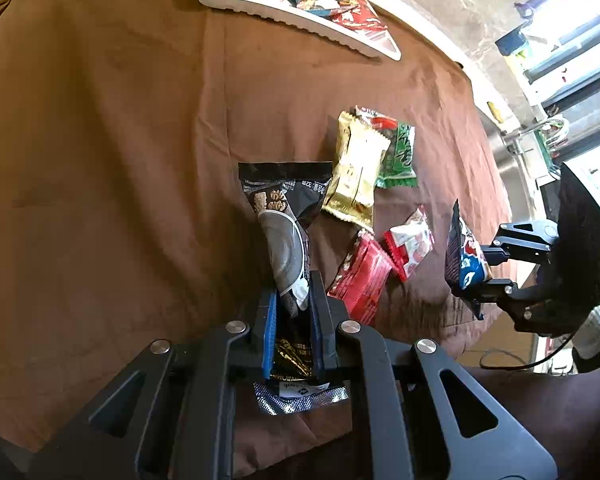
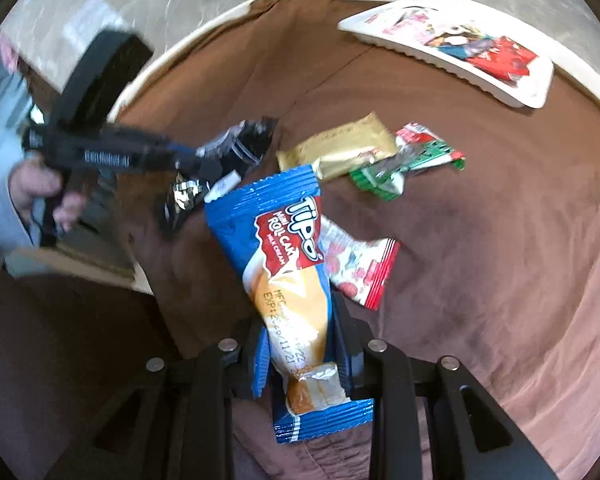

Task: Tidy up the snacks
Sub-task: 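Carry both packets over the white tray and open both tools to drop them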

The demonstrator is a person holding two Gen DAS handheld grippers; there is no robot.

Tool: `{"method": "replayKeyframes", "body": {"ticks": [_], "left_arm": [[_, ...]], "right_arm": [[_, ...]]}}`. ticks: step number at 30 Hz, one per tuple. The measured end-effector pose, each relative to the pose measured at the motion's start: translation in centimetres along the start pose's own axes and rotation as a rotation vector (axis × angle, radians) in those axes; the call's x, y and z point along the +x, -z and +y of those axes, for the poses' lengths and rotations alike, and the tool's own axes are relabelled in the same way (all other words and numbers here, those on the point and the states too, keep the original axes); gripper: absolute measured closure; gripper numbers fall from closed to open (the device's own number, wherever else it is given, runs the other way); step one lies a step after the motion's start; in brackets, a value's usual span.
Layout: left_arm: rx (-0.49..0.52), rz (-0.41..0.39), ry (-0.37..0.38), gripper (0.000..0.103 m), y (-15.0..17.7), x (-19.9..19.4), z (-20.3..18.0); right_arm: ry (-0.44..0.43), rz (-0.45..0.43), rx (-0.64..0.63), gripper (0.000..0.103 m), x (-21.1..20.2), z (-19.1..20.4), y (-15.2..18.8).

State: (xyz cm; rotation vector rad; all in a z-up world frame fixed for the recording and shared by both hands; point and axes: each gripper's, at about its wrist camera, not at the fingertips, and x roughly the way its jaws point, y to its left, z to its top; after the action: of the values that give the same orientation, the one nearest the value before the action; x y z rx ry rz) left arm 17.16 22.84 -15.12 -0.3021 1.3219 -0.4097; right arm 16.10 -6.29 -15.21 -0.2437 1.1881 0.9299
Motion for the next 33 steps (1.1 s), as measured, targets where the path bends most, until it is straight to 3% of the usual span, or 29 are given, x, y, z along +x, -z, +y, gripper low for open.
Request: {"method": "replayKeyframes", "body": {"ticks": [18, 25, 33], "left_arm": [[0.004, -0.099, 0.039, 0.093, -3.2, -3.7, 1.3], [0.018, -0.15, 0.072, 0.093, -8.0, -5.2, 1.3], [0.075, -0.208, 0.067, 0.093, -15.7, -6.1, 1.1]], "right_arm": [[-0.126, -0.125, 0.202, 0.074, -2.7, -3.6, -2.6], [-0.152, -0.215, 0.265, 0.074, -5.0, -6.5, -6.5], [-0.133, -0.313, 0.349, 0.074, -6.5, -11.7, -12.0]]}}
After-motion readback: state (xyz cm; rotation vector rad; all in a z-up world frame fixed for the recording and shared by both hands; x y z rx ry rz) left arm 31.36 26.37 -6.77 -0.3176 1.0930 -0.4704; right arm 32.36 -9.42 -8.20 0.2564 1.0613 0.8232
